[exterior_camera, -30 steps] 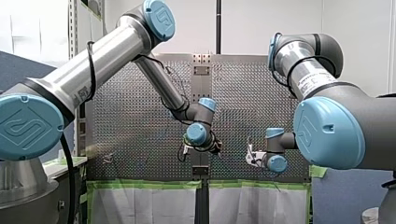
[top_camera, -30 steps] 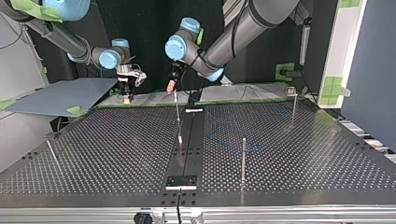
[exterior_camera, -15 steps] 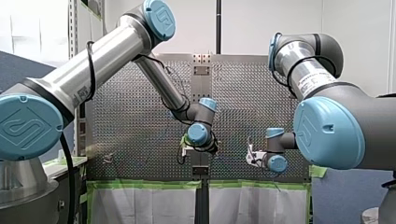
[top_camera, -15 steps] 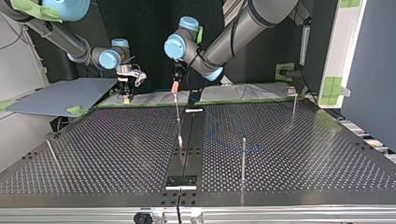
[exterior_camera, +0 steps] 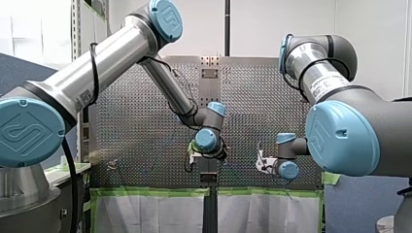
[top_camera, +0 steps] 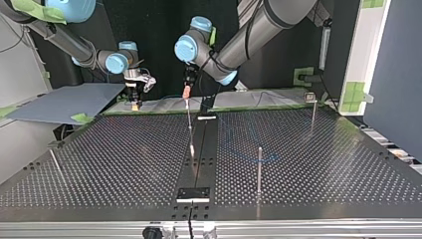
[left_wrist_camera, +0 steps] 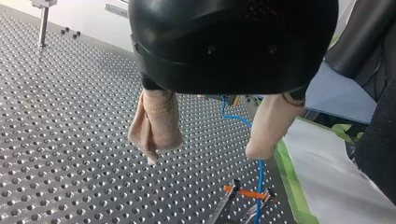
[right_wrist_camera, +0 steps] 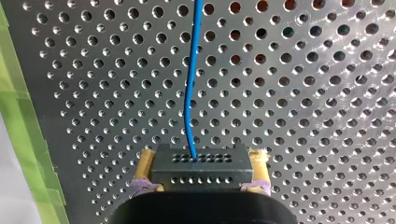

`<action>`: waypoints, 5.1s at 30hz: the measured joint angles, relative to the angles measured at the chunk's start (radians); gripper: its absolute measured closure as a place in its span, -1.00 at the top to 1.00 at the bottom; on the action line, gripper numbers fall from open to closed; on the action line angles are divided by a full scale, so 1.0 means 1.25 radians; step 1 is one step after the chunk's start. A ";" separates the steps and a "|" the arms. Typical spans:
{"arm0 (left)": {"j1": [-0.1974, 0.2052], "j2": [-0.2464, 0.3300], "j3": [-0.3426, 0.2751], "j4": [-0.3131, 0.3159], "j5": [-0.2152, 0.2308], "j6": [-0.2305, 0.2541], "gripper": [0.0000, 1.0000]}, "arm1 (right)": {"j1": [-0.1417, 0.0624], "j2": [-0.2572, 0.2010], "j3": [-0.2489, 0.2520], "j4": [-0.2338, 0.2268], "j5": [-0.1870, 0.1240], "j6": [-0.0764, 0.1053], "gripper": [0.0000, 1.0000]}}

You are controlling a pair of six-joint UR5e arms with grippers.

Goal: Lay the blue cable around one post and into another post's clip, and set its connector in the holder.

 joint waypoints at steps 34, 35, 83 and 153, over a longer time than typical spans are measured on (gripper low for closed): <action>0.007 0.000 -0.018 0.016 0.003 -0.010 1.00 | 0.000 0.000 0.000 0.001 0.000 0.000 -1.00; 0.007 0.000 -0.018 0.016 0.003 -0.010 1.00 | 0.000 0.000 0.000 0.001 0.000 0.000 -1.00; 0.205 0.258 -0.266 0.158 -0.044 -0.214 1.00 | 0.000 0.001 0.000 -0.006 -0.018 0.007 -1.00; 0.418 0.561 -0.295 0.235 0.141 -0.650 1.00 | -0.001 0.012 0.000 -0.008 -0.025 0.006 -1.00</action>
